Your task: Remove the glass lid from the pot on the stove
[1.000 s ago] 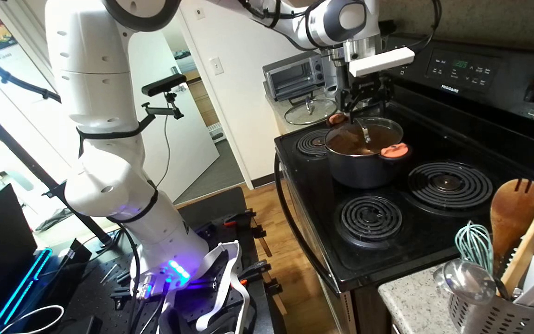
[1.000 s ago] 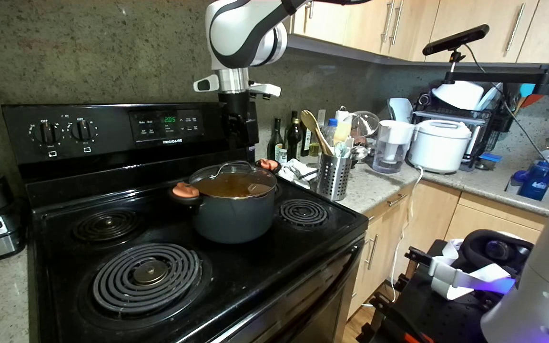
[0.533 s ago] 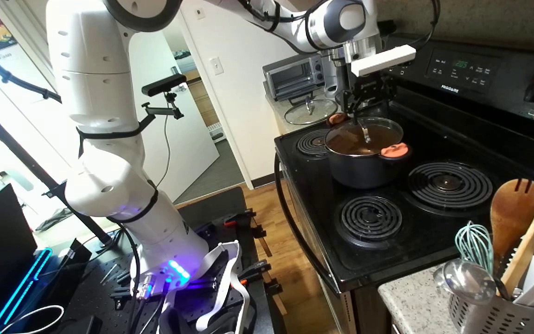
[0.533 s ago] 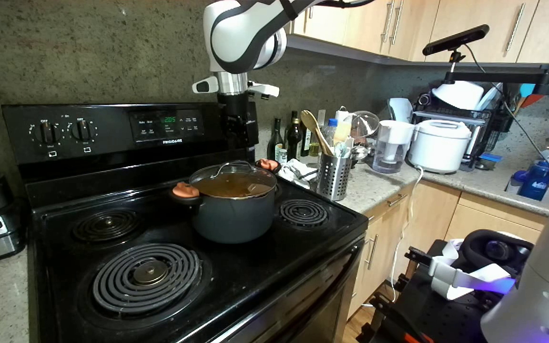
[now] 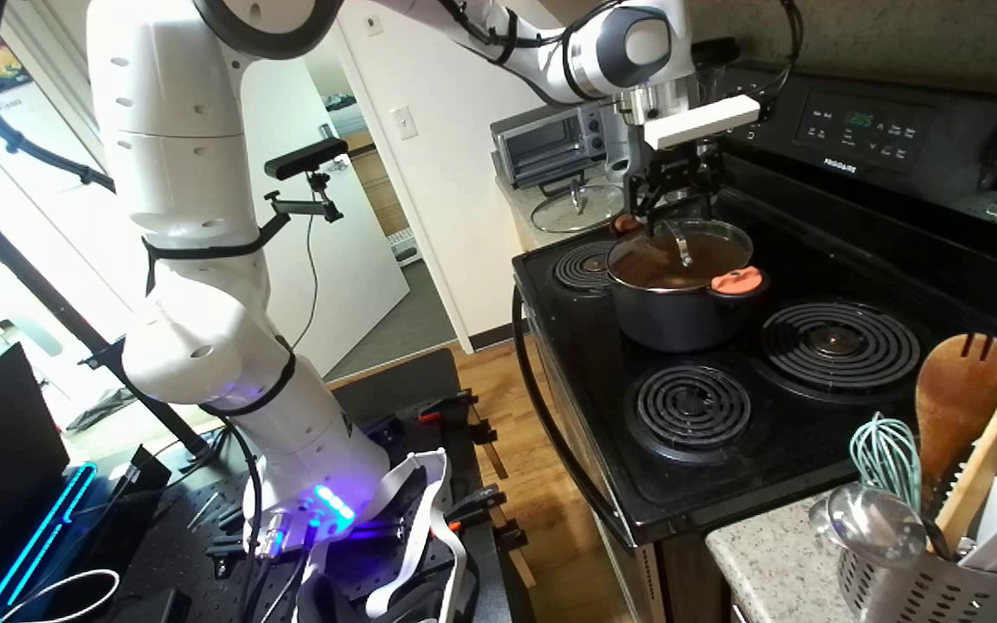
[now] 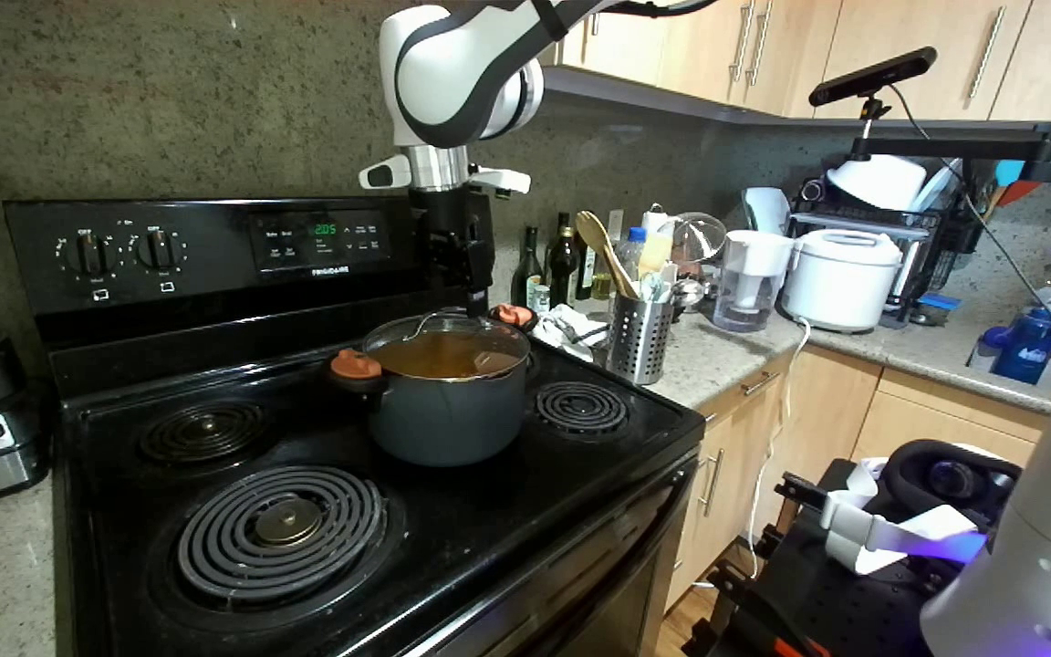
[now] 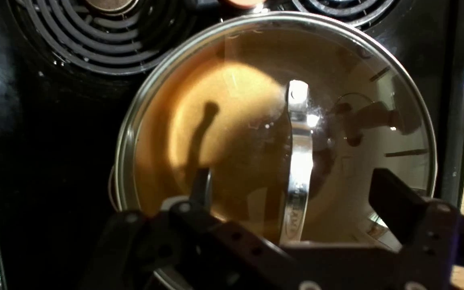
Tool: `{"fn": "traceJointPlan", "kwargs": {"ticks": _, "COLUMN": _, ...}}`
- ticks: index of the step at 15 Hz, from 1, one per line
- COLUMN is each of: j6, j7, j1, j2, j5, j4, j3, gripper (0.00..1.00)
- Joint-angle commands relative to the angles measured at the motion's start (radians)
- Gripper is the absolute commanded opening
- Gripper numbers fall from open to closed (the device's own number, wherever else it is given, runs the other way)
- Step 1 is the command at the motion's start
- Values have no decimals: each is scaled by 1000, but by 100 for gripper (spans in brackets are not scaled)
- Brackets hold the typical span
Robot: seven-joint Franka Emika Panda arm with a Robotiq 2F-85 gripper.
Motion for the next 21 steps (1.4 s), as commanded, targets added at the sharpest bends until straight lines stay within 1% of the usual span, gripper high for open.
{"fn": "traceJointPlan", "kwargs": {"ticks": 1, "j6": -3, "j7": 12, "j1": 0, "j2": -25, "j5": 24, "j4": -26, "j3": 16, "gripper": 100}}
{"fn": "traceJointPlan", "kwargs": {"ticks": 4, "j6": 0, "j7": -9, "j1": -12, "j2": -26, "j5": 62, "j4": -26, "j3": 29, "gripper": 100}}
{"fn": "traceJointPlan", "kwargs": {"ticks": 7, "j6": 16, "j7": -46, "j1": -34, "j2": -28, "j5": 143, "j4": -33, "j3": 47, "gripper": 100}}
{"fn": "traceJointPlan", "kwargs": {"ticks": 10, "j6": 20, "j7": -56, "j1": -34, "j2": -28, "j5": 184, "j4": -34, "j3": 44, "gripper": 100}}
{"fn": "traceJointPlan", "kwargs": {"ticks": 17, "j6": 41, "j7": -52, "j1": -34, "j2": -26, "j5": 166, "j4": -40, "j3": 31, "gripper": 100}}
{"fn": "traceJointPlan", "kwargs": {"ticks": 21, "j6": 89, "j7": -46, "j1": -32, "j2": -28, "j5": 142, "j4": -56, "j3": 25, "gripper": 100}}
